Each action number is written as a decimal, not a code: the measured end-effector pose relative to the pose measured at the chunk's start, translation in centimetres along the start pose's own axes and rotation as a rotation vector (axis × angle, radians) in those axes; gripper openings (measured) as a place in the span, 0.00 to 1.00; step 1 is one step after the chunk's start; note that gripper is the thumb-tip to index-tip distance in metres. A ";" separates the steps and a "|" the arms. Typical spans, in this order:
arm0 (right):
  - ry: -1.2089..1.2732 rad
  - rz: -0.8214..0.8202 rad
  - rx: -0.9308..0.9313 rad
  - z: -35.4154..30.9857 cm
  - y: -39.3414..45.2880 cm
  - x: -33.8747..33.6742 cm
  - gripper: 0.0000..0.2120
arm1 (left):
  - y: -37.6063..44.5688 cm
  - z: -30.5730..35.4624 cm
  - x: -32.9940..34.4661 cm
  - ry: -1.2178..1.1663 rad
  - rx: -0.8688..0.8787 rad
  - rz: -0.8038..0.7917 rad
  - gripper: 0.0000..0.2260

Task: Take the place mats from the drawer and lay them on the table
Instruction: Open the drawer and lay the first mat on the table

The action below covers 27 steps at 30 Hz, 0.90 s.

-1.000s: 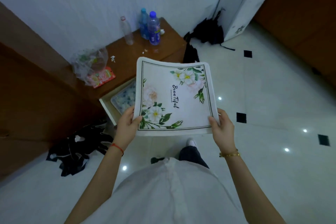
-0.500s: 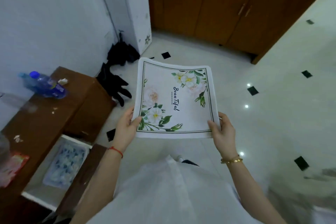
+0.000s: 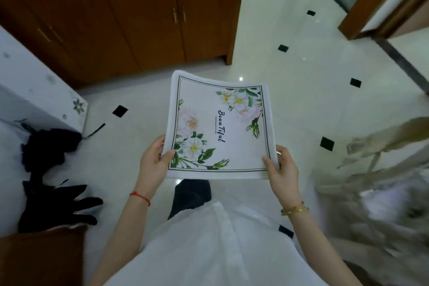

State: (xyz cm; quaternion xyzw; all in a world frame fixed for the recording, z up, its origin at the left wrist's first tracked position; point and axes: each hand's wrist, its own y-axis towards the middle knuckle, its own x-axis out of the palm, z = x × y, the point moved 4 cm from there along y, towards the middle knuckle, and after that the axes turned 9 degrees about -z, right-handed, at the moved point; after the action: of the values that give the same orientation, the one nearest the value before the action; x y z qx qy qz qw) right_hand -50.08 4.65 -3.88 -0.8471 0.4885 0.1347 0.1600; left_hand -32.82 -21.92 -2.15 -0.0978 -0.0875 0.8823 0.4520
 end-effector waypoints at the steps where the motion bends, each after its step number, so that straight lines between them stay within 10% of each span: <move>1: 0.009 0.032 0.022 0.2 1.2 -0.2 0.13 | 2.3 0.5 0.5 0.016 0.005 -0.038 0.18; 13: 0.094 0.556 0.184 -1.6 13.6 -4.3 0.13 | 29.2 11.0 10.6 0.192 0.101 -0.561 0.18; 27: 0.145 1.013 0.349 3.3 21.1 -20.3 0.13 | 43.4 16.6 40.3 0.286 0.135 -1.010 0.19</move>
State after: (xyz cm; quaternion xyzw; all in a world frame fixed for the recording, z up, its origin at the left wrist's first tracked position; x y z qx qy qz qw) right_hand -78.51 11.96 -2.07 -0.4734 0.8608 0.0529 0.1791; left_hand -93.90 -15.19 -0.43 -0.1334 -0.0043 0.5363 0.8334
